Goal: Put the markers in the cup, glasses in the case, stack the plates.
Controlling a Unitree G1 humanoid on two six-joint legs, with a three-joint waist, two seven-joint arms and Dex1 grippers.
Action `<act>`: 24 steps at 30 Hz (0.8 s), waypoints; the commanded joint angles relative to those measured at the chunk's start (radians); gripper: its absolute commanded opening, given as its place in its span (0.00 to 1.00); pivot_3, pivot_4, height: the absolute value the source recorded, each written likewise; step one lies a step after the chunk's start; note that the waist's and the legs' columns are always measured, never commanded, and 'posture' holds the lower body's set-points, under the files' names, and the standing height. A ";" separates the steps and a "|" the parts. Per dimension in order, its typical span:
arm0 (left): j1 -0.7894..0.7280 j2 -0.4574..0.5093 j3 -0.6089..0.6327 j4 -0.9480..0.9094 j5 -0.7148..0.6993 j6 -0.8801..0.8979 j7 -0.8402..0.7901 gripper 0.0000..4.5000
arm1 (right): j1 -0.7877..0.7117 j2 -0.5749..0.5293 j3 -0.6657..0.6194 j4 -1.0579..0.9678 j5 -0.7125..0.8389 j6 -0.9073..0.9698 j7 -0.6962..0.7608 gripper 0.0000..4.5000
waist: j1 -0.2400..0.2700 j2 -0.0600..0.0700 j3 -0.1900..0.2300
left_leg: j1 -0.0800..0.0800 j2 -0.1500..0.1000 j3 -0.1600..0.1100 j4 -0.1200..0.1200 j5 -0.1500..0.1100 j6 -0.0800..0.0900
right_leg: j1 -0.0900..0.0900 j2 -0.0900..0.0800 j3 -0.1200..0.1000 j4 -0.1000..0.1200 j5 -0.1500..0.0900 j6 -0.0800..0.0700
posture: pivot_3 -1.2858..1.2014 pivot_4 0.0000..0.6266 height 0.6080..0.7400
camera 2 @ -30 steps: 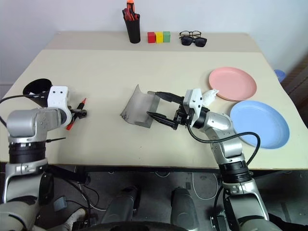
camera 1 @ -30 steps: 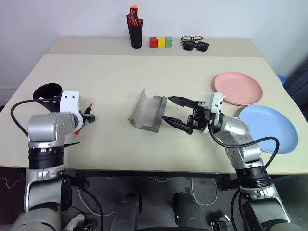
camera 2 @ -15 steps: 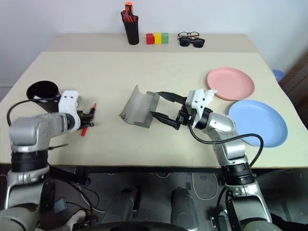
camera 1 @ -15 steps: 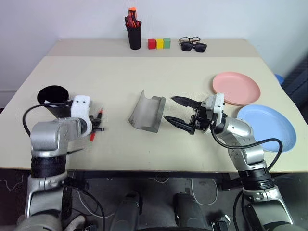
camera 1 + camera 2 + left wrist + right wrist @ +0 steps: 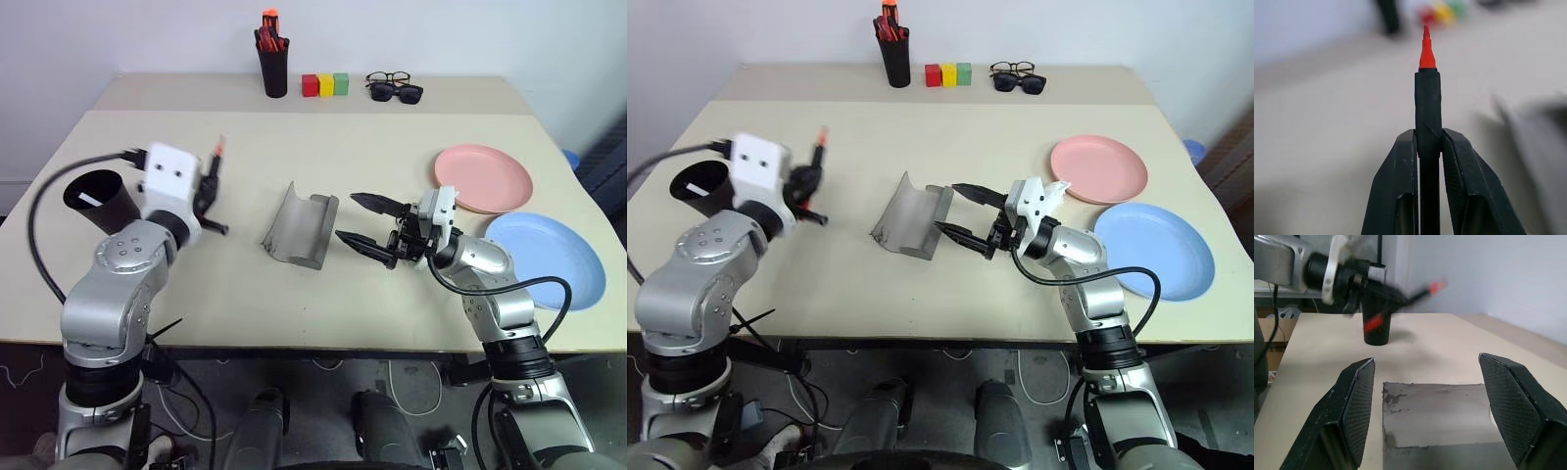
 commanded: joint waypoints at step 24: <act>-0.179 -0.038 0.148 0.754 0.424 -0.847 0.607 0.16 | -0.032 0.029 -0.015 0.013 -0.004 -0.035 0.012 0.77 | -0.002 0.000 0.000 | 0.001 -0.001 0.000 0.002 0.000 0.000 | 0.002 0.000 0.000 0.002 0.002 0.002 | 0.52 0.24 1.00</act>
